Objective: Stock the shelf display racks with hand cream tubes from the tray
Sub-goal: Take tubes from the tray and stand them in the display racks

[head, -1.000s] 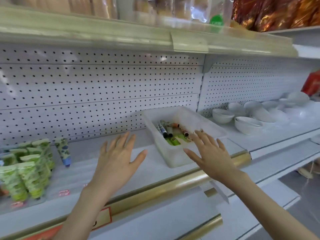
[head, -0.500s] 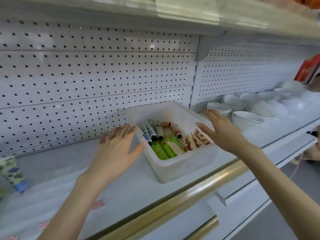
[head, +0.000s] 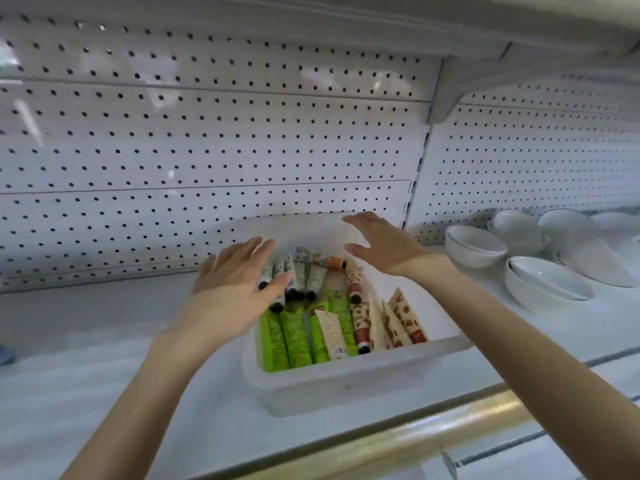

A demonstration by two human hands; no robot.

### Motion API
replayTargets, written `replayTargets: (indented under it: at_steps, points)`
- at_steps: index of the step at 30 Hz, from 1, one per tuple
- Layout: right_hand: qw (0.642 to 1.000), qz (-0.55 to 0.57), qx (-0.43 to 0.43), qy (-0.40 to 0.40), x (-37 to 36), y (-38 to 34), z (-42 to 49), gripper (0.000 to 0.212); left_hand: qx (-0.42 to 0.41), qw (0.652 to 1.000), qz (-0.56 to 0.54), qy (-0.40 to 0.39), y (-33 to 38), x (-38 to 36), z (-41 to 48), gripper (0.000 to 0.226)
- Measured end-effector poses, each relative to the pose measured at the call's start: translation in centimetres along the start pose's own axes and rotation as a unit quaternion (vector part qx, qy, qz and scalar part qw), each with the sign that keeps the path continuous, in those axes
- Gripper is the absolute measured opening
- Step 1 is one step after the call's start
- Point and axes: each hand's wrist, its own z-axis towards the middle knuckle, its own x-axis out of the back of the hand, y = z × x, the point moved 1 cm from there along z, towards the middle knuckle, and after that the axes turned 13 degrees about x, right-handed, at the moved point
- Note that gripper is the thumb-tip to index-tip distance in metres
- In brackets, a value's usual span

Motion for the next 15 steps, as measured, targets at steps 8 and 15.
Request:
replayTargets:
  at_steps: [8,15]
  points:
    - [0.984,-0.005,0.007,-0.177,-4.6,0.9,8.0,0.048,0.045,0.998,-0.032,0.004,0.3,-1.0,-0.4,0.065]
    - [0.986,-0.023,-0.028,-0.161,-7.8,2.7,8.4,0.042,0.061,0.992,-0.113,-0.018,-0.3,-0.3,-0.5,0.056]
